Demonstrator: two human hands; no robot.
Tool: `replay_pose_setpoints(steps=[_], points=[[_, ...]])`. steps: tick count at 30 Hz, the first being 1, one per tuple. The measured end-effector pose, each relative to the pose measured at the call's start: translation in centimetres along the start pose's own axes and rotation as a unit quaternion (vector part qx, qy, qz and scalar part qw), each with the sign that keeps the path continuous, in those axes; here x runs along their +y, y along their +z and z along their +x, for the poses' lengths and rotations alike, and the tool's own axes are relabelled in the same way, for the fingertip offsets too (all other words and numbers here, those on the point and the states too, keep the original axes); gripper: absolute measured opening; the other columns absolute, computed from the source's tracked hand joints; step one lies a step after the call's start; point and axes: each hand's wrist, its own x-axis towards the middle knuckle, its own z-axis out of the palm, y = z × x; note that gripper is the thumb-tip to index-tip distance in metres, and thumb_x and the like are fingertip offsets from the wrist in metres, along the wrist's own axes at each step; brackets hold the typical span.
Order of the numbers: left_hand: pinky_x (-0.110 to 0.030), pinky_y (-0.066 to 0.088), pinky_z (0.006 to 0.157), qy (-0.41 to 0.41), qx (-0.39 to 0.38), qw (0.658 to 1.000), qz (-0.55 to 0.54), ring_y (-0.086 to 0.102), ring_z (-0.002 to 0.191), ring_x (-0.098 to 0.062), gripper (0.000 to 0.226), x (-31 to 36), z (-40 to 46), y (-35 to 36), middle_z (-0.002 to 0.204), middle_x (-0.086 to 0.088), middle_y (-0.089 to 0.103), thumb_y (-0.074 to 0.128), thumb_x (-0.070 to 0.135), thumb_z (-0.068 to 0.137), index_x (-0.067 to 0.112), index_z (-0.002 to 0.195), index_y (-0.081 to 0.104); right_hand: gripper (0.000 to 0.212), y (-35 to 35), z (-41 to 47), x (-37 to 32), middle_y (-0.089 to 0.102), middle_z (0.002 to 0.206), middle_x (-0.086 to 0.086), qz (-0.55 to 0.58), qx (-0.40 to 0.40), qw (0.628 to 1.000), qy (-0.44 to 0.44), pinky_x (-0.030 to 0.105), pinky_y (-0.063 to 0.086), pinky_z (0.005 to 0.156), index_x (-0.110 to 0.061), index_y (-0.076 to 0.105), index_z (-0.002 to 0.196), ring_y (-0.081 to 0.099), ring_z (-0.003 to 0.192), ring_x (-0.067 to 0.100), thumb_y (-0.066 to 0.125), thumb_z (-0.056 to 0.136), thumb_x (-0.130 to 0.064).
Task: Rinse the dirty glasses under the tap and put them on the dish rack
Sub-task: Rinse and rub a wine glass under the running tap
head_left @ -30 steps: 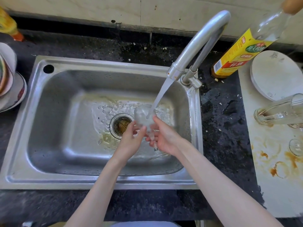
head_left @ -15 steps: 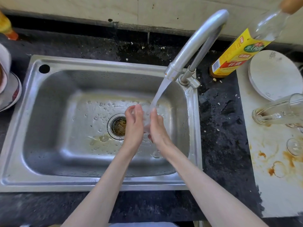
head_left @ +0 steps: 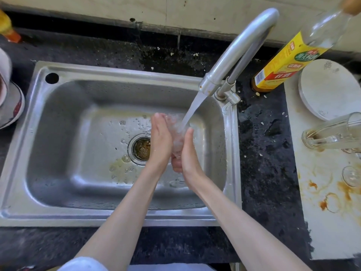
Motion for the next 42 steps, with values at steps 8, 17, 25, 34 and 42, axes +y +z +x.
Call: replay_pose_setpoints(steps=[8, 17, 25, 34, 42], points=[[-0.008, 0.039, 0.076, 0.088, -0.15, 0.984, 0.028, 0.05, 0.09, -0.004, 0.028, -1.9, -0.5, -1.4, 0.101, 0.011, 0.045, 0.063, 0.029, 0.083, 0.037, 0.098, 0.041, 0.078, -2.3, 1.0, -1.0, 0.023, 0.04, -0.004, 0.063, -0.065, 0.967, 0.238, 0.011, 0.012, 0.034, -0.022, 0.042, 0.041, 0.014, 0.028, 0.007, 0.007, 0.085, -0.077], [-0.021, 0.041, 0.084, 0.048, -0.117, 0.991, 0.049, 0.052, 0.097, -0.01, 0.017, -1.9, 0.1, -1.4, 0.102, 0.007, 0.051, 0.044, 0.038, 0.095, 0.026, 0.105, 0.048, 0.074, -1.1, 1.6, 0.4, 0.027, 0.044, -0.005, -0.016, -0.025, 0.988, 0.154, 0.012, 0.015, 0.036, -0.019, 0.047, 0.07, 0.021, 0.031, 0.005, 0.004, 0.084, -0.077], [-0.027, 0.046, 0.077, -0.024, -0.022, 0.999, -0.004, 0.055, 0.091, -0.017, 0.029, -1.8, -0.4, -0.6, 0.095, 0.009, 0.053, 0.055, 0.044, 0.087, 0.022, 0.104, 0.048, 0.081, -0.6, 1.7, 0.0, 0.057, 0.071, 0.004, -0.183, -0.012, 0.977, 0.109, 0.023, 0.037, 0.05, -0.02, 0.057, 0.107, 0.044, 0.051, 0.014, 0.002, 0.085, -0.074], [-0.028, 0.051, 0.082, -0.061, -0.163, 0.982, -0.07, 0.063, 0.101, -0.017, 0.042, -2.8, -0.5, -1.7, 0.121, -0.009, 0.058, 0.06, 0.056, 0.08, 0.043, 0.118, 0.047, 0.07, -2.8, 0.4, -0.3, 0.024, 0.036, -0.004, 0.067, -0.063, 0.962, 0.258, 0.013, 0.01, 0.033, -0.018, 0.037, 0.062, 0.015, 0.028, 0.008, 0.005, 0.085, -0.076], [-0.028, 0.045, 0.092, -0.079, -0.035, 0.996, -0.006, 0.055, 0.108, -0.016, 0.056, -1.2, -0.6, -0.3, 0.124, -0.005, 0.054, 0.042, 0.057, 0.089, 0.012, 0.123, 0.044, 0.078, -0.7, 1.5, 2.2, 0.068, 0.083, -0.003, -0.165, 0.082, 0.983, 0.027, 0.033, 0.053, 0.068, -0.037, 0.061, 0.1, 0.065, 0.073, 0.01, 0.001, 0.078, -0.082]])
